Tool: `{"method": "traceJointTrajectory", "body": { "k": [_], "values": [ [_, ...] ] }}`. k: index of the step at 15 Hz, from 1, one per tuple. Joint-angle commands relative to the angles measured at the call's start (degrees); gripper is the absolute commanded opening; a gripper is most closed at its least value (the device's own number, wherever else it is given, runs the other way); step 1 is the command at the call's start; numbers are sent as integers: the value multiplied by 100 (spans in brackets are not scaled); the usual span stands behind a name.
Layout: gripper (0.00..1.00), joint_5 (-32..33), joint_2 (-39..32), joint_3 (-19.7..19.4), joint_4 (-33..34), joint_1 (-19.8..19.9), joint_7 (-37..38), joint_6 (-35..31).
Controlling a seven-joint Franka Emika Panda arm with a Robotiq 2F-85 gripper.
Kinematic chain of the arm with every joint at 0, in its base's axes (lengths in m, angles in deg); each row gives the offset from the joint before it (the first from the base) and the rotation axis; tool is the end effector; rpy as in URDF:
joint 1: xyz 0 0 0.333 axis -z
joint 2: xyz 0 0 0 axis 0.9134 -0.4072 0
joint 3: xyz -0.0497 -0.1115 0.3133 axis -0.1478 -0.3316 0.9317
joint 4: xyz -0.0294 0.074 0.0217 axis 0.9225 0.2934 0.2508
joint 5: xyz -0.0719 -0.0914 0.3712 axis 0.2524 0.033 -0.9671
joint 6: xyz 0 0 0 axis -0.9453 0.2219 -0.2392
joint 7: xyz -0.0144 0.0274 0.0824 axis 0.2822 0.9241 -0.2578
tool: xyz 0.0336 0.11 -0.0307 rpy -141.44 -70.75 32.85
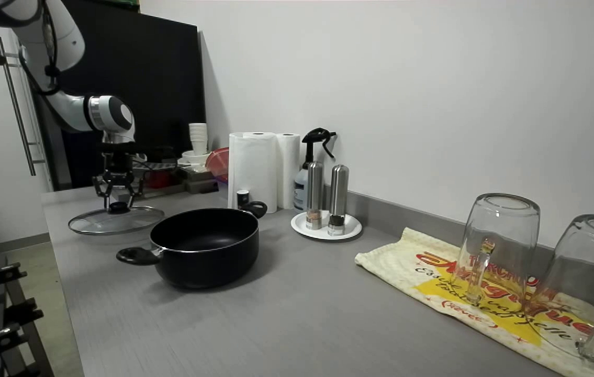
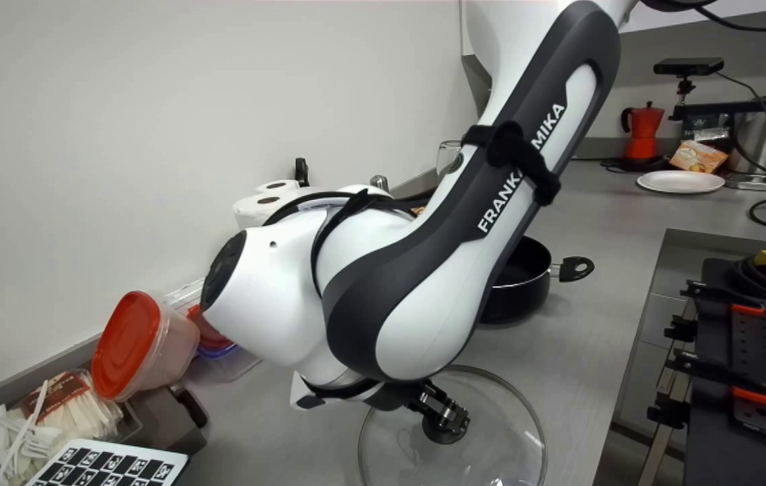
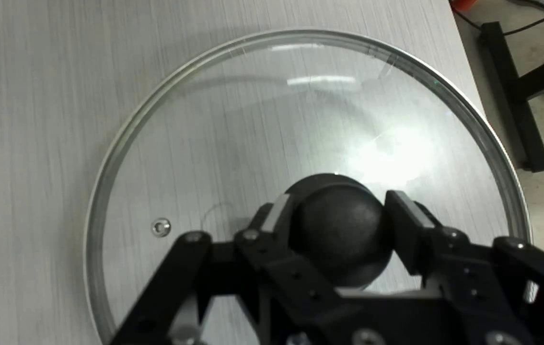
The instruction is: Remove the glass lid from the black pot and set it down on the left side of the countertop
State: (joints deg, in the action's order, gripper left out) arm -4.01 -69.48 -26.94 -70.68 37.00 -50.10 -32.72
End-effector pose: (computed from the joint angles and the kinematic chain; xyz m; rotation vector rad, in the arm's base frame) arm 0.4887 0.4128 0.1405 2.1230 1.7959 -0.7346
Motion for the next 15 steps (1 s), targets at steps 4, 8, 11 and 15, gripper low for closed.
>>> {"method": "traceJointTrajectory", "body": {
  "k": [4, 8, 11, 15],
  "values": [
    [26, -124, -33, 9, 194, -39, 258, -41],
    [26, 37, -635, -334, 680, 202, 23, -288],
    [26, 14, -819, -431, 997, 360, -60, -280],
    [51, 1, -653, -435, 889, 433, -59, -193]
  ]
}}
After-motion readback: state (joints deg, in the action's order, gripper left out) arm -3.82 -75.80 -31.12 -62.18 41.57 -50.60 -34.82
